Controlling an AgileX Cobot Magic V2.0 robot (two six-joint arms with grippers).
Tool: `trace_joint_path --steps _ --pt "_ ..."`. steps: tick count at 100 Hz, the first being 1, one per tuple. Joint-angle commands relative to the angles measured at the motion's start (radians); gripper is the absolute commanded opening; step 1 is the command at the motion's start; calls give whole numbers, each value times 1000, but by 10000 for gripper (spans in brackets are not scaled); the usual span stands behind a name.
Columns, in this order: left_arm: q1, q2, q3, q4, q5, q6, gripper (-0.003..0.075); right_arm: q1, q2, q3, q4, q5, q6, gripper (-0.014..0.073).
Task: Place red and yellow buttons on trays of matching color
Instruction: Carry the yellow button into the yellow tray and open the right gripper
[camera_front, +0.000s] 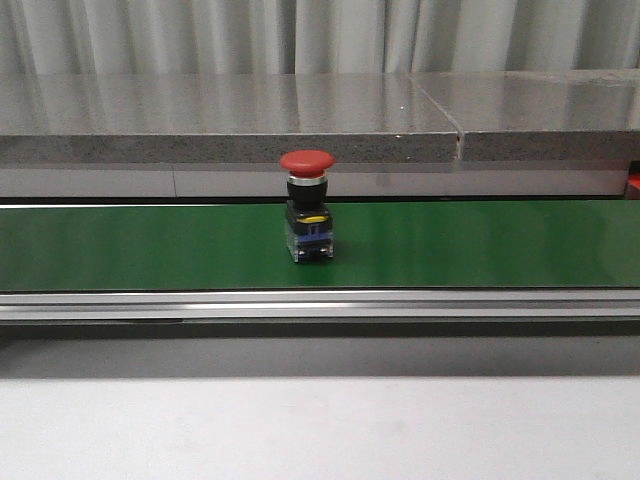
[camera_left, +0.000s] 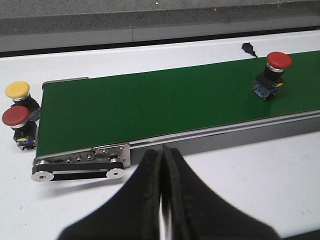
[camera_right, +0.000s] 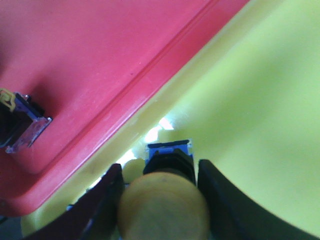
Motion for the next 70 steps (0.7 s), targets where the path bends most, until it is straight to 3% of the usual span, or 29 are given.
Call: trace_joint_path --steps 1,17,42,70 --pt "-7 13 -23 -8 -72 -8 -21 -6 -34 -21 12 -46 -1 199" --pt "-7 13 -23 -8 -72 -8 -21 -6 -17 -21 12 -36 -1 257" --pt "-7 13 -23 -8 -72 -8 -21 -5 -15 -21 17 -50 -1 566" --pt "-7 13 -23 -8 -72 -8 -21 -5 -57 -21 18 -67 -1 575"
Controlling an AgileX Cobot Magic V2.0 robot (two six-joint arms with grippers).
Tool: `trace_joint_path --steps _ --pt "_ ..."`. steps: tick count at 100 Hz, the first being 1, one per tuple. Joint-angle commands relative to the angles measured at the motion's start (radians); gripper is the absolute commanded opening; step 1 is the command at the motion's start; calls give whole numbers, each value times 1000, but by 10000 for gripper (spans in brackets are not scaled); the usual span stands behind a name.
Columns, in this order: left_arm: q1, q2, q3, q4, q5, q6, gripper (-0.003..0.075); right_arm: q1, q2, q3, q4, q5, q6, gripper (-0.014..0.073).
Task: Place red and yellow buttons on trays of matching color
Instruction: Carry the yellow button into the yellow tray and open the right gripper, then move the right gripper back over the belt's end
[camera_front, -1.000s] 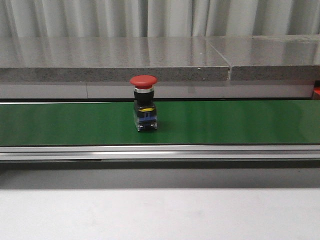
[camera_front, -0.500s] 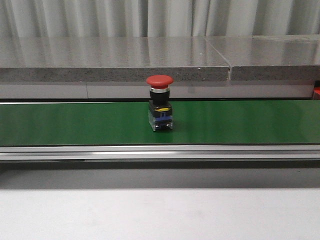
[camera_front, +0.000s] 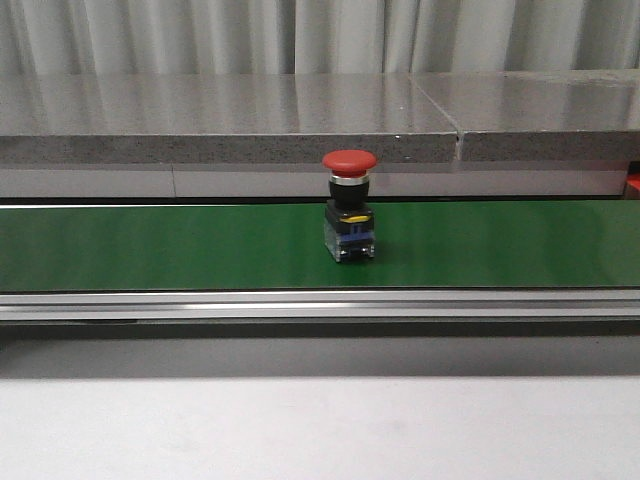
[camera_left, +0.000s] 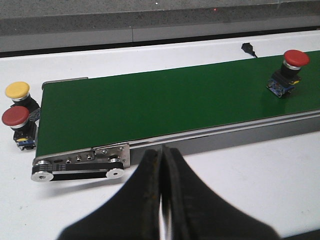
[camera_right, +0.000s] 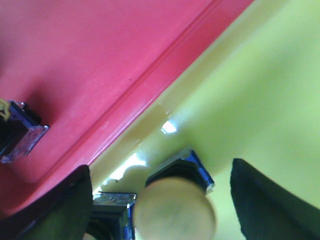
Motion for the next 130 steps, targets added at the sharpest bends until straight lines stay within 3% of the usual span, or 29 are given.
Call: trace_joint_path --steps 1,40,90,130 --pt "-7 13 -23 -8 -72 -8 -21 -5 -78 -21 8 -42 -1 575" --pt "-7 13 -23 -8 -72 -8 -21 38 -277 -21 8 73 -18 575" --pt "-7 13 -23 -8 -72 -8 -21 395 -406 -42 16 245 -96 575" --pt "-7 13 -23 -8 -72 -8 -21 547 -382 -105 101 367 -350 575"
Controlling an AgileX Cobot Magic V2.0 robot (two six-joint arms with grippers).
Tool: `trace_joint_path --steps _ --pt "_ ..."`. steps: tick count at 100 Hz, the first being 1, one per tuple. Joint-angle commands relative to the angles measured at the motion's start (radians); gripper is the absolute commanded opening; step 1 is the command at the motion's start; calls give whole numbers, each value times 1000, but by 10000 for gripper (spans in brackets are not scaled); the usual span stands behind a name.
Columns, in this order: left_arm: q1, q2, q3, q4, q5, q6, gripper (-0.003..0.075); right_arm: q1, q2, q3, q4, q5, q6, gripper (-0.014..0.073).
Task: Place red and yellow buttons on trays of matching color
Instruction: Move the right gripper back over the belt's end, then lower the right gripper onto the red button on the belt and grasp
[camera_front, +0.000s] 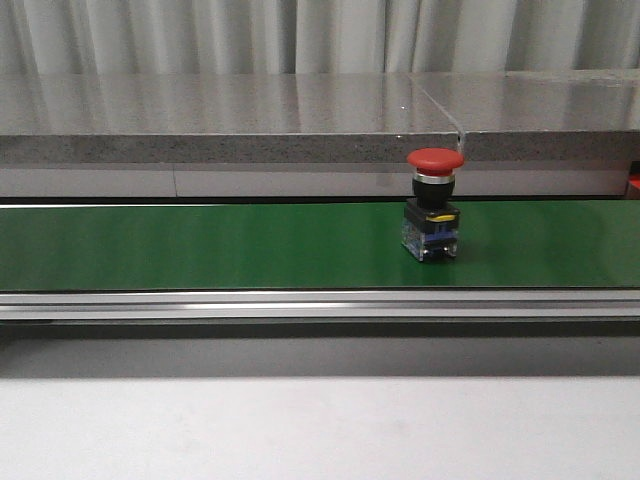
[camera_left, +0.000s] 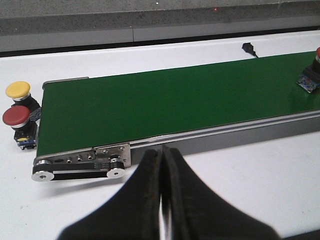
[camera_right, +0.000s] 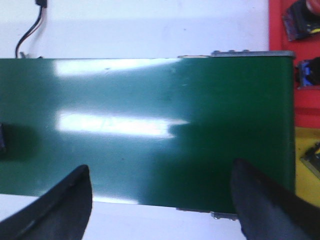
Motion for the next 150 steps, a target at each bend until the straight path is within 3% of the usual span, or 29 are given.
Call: trace_joint_path --steps 1,41,102,141,150 --pt "-7 13 -23 -8 -72 -8 -21 17 -11 -53 48 14 -81 575" --pt "-7 13 -23 -8 -72 -8 -21 84 55 -85 129 23 -355 575" --pt "-7 13 -23 -8 -72 -8 -21 212 176 -85 229 51 -427 575" --pt "-7 13 -23 -8 -72 -8 -21 231 231 -85 252 -17 -427 575" --pt "-7 13 -23 -8 -72 -8 -21 231 242 -85 254 -26 -427 542"
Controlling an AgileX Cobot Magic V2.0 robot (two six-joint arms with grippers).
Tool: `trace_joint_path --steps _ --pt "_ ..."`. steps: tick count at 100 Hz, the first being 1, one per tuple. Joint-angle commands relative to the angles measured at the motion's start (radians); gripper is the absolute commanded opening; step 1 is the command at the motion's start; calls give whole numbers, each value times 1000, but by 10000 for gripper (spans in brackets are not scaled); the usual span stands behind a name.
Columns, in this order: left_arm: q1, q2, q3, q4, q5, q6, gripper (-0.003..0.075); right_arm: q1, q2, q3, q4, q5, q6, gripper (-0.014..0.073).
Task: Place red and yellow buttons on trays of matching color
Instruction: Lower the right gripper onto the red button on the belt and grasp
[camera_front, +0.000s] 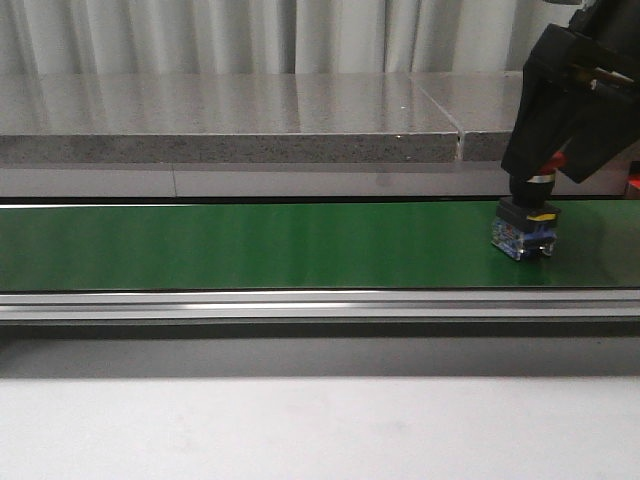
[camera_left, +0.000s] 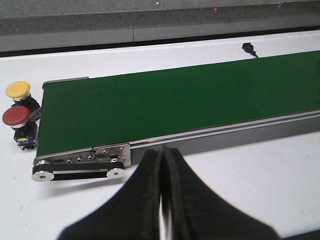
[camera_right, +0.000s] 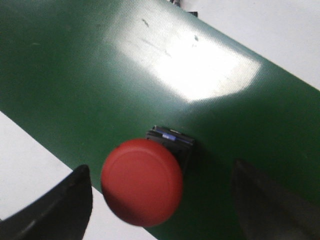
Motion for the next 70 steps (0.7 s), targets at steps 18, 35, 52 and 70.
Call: trace_joint_path --steps 18,35,52,70 --pt "-7 13 -23 -8 -72 -8 -21 0 -13 -33 37 -38 -14 323" --pt "-7 13 -23 -8 -72 -8 -21 -1 -26 -33 37 -47 -10 168" --pt "-7 13 -23 -8 -72 -8 -21 -24 -68 -33 37 -66 47 141" --pt "-7 13 -23 -8 -72 -8 -21 -110 -126 -33 22 -103 130 141"
